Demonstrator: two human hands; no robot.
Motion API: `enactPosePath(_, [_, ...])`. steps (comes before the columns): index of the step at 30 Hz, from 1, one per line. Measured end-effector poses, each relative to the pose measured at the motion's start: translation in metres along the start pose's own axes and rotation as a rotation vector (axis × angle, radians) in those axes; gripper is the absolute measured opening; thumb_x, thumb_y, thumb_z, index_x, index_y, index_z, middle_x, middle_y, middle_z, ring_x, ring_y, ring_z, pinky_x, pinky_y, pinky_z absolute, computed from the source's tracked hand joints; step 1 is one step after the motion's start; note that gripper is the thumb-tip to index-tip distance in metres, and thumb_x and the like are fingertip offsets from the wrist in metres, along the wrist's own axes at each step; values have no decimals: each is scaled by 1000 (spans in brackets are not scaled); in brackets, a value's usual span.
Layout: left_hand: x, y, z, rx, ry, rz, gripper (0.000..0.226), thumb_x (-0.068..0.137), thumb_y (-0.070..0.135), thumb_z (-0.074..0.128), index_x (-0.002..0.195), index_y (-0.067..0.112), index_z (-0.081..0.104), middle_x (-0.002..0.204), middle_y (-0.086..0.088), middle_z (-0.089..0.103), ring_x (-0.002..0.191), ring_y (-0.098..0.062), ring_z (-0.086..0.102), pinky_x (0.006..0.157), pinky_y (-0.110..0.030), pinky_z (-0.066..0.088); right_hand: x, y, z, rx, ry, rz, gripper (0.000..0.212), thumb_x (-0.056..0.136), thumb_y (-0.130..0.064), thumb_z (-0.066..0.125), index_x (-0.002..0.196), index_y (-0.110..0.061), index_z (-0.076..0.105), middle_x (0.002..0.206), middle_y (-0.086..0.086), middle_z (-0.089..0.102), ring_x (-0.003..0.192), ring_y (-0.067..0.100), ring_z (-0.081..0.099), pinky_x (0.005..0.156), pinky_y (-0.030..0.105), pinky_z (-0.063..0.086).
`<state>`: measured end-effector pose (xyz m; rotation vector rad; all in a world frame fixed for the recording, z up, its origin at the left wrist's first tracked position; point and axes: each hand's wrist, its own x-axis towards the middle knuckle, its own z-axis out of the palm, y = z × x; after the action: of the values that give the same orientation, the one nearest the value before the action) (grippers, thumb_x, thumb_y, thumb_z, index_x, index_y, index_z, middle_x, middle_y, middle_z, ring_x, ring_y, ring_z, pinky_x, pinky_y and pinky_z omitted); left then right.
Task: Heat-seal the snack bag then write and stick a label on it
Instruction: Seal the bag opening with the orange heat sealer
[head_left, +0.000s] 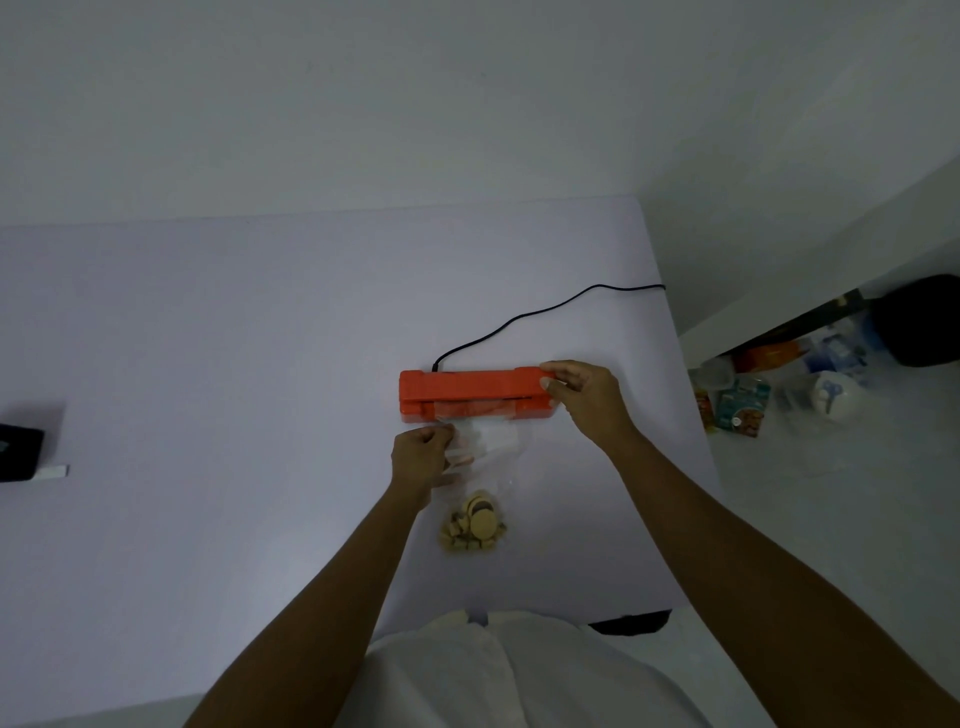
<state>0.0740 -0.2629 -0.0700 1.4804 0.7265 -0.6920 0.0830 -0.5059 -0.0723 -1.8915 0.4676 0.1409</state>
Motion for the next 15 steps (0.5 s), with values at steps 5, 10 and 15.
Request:
enactPosePath(5, [3, -1, -1, -2, -10, -14, 16, 95, 19, 61, 92, 6, 69, 94, -15, 74, 66, -25, 74, 52, -33, 58, 2, 5, 0, -53, 4, -12, 26, 87, -13, 74, 113, -11, 73, 93, 0, 73, 71, 5, 67, 64, 10, 51])
enactPosePath(10, [4, -2, -1, 5, -12, -21, 16, 95, 19, 60, 94, 6, 69, 96, -15, 74, 71, -27, 75, 53, -33, 59, 6, 9, -1, -87, 14, -36, 25, 85, -16, 76, 111, -14, 75, 96, 2, 73, 73, 6, 63, 66, 12, 50])
enactPosePath(15, [4, -2, -1, 0, -8, -29, 13, 94, 18, 61, 89, 9, 69, 95, -15, 74, 73, -28, 74, 57, -35, 60, 7, 12, -3, -66, -1, -35, 27, 85, -15, 76, 111, -13, 74, 95, 6, 69, 74, 7, 62, 67, 12, 52])
